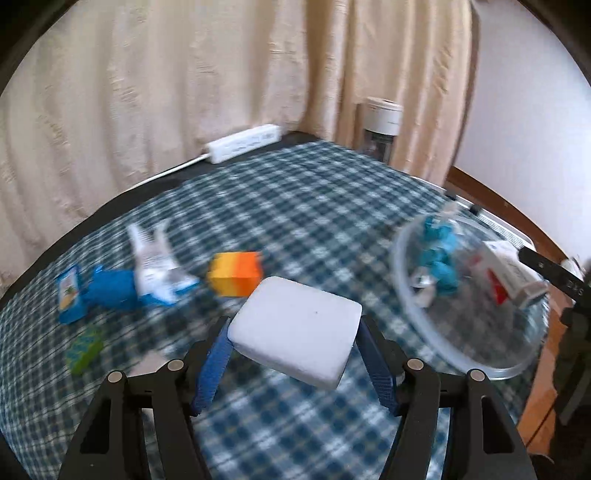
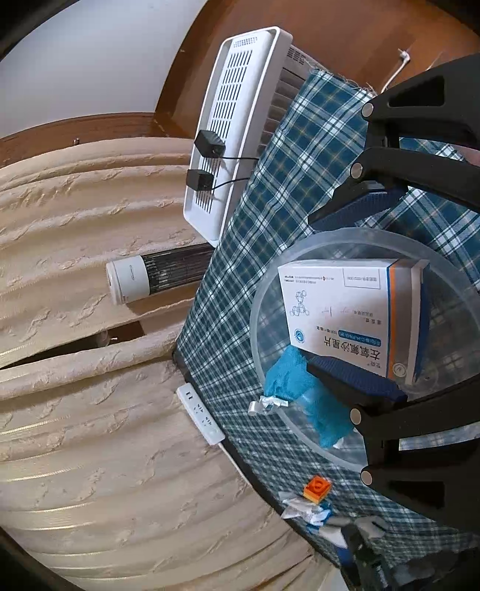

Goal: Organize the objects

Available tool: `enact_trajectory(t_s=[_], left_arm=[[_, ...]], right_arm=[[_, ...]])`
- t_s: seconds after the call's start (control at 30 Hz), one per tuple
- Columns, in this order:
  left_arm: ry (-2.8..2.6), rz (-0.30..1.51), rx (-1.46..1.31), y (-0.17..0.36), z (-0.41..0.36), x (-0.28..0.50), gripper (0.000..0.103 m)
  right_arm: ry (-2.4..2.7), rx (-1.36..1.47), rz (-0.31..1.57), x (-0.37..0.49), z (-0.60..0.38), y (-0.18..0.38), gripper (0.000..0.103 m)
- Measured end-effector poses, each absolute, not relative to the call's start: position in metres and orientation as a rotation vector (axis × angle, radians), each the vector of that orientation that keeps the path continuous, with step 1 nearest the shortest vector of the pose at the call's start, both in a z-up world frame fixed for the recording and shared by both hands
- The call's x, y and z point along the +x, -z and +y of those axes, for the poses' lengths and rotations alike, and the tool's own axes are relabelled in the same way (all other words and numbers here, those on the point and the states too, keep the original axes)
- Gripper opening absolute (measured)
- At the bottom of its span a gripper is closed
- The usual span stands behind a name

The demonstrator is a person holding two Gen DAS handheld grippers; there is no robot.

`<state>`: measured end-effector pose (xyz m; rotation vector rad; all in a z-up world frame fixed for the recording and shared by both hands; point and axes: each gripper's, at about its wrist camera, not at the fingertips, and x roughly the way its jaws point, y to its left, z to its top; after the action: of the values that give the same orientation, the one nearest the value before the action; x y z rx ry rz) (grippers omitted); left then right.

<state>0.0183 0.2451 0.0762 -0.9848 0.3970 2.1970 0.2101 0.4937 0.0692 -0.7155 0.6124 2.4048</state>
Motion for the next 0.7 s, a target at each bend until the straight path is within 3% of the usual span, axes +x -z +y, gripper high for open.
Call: enact_trajectory(t_s=[0.47,0.5,0.6,0.7], left_arm=[[-2.024,0.5,-0.937,-0.069,0.327,0.061,0.072],[-2.013,0.505,-0.941,-0.067,0.331,0.062,0.074],[-2.008,0.502,-0.954,-0.062,0.338,0.062,0.093],[-2.012,0.492,-0.973,-0.058,0.337,0.06,0.093]], right_arm=[[-2.437,-0.696,0.681,0.225,0.498,-0.065,0.072],[-2.437,-0.693,0.686,0.226,0.499,-0.065,0.072],[-2.439,-0.688,0.697,0.228,0.5,-0.064,0.072],[-2.439,-0.688,0.697,0.228,0.5,-0.064,0.072]])
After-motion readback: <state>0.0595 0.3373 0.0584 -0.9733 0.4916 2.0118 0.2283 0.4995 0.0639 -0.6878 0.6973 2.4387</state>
